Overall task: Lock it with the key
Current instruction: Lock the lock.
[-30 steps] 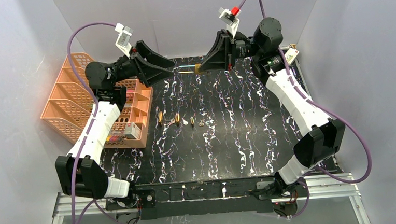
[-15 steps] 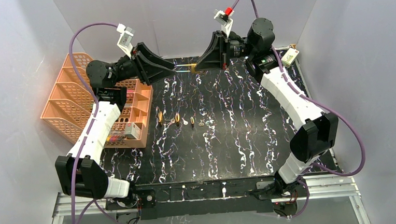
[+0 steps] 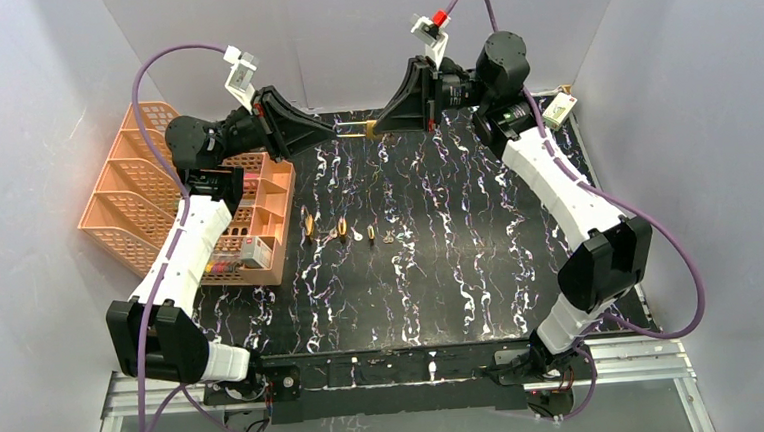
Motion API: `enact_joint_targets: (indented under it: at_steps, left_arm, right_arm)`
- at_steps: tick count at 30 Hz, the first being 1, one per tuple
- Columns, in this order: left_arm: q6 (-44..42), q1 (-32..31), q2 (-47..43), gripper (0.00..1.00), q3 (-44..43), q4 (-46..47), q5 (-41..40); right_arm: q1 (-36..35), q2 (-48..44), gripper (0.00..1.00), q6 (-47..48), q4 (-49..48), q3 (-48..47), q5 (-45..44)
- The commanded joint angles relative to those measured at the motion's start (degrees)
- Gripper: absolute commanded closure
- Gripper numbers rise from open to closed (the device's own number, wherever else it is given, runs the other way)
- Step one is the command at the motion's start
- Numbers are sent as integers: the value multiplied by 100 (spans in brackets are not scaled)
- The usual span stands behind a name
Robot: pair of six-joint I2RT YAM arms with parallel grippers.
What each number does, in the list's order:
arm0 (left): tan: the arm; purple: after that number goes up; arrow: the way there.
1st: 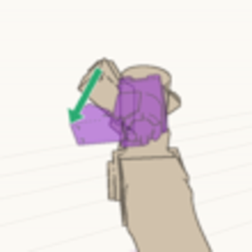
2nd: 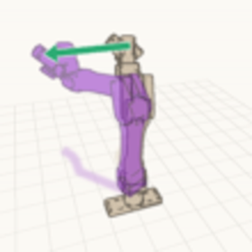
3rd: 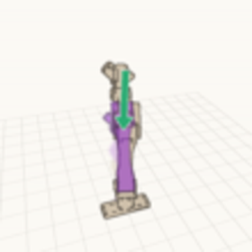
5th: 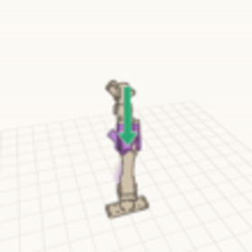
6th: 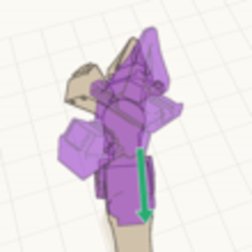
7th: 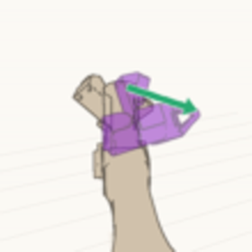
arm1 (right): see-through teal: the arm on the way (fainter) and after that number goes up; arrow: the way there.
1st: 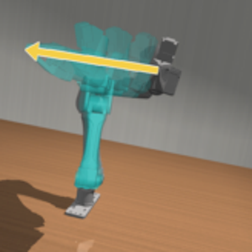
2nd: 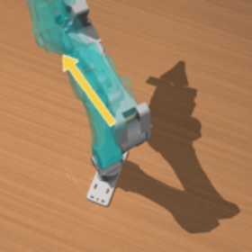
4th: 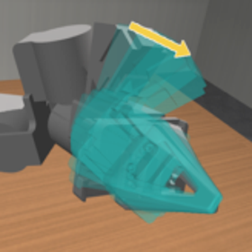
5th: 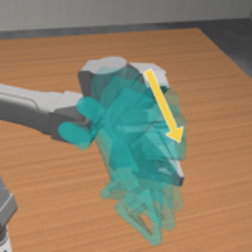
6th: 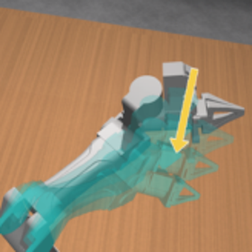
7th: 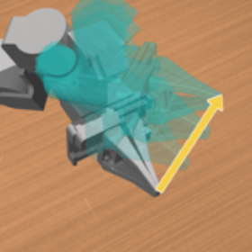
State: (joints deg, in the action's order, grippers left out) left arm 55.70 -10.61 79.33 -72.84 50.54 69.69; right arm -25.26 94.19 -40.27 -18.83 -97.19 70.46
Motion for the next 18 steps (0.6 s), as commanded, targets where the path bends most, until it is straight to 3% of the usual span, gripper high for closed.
enact_joint_targets:
  at_steps: [1, 9, 18]
  left_arm:
    - [-49, 6, -106, 100, -22, 132, 105]
    - [-112, -56, -212, 100, 145, 122, 41]
    - [-194, -367, -207, 100, 183, 130, -128]
  right_arm:
    - [-59, 102, 100, 44, -21, -406, -128]
    - [-292, 170, 100, 641, 722, -639, -802]
    - [-476, 87, 100, 836, 740, -582, -1561]
